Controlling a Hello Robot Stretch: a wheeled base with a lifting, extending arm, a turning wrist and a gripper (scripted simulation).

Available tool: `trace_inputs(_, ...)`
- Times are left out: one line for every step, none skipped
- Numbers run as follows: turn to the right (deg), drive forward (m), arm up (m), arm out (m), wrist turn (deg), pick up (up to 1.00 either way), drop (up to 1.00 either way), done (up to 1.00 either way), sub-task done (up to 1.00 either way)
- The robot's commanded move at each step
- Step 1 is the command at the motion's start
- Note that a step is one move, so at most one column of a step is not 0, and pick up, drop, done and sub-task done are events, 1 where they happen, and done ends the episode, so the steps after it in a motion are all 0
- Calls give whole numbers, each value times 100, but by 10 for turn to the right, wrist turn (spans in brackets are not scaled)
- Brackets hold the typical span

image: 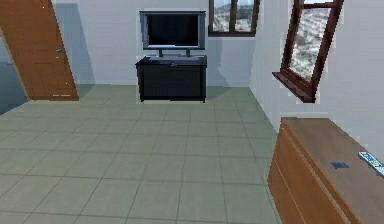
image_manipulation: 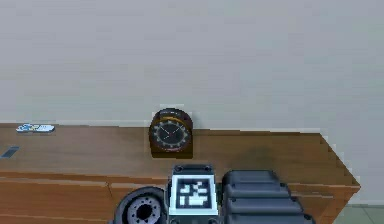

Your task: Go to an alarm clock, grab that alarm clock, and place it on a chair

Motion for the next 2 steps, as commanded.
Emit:
trace_inputs(0,0,0,44,0,0,0,0,0)
trace_inputs(0,0,0,0,450,0,0,0,0)
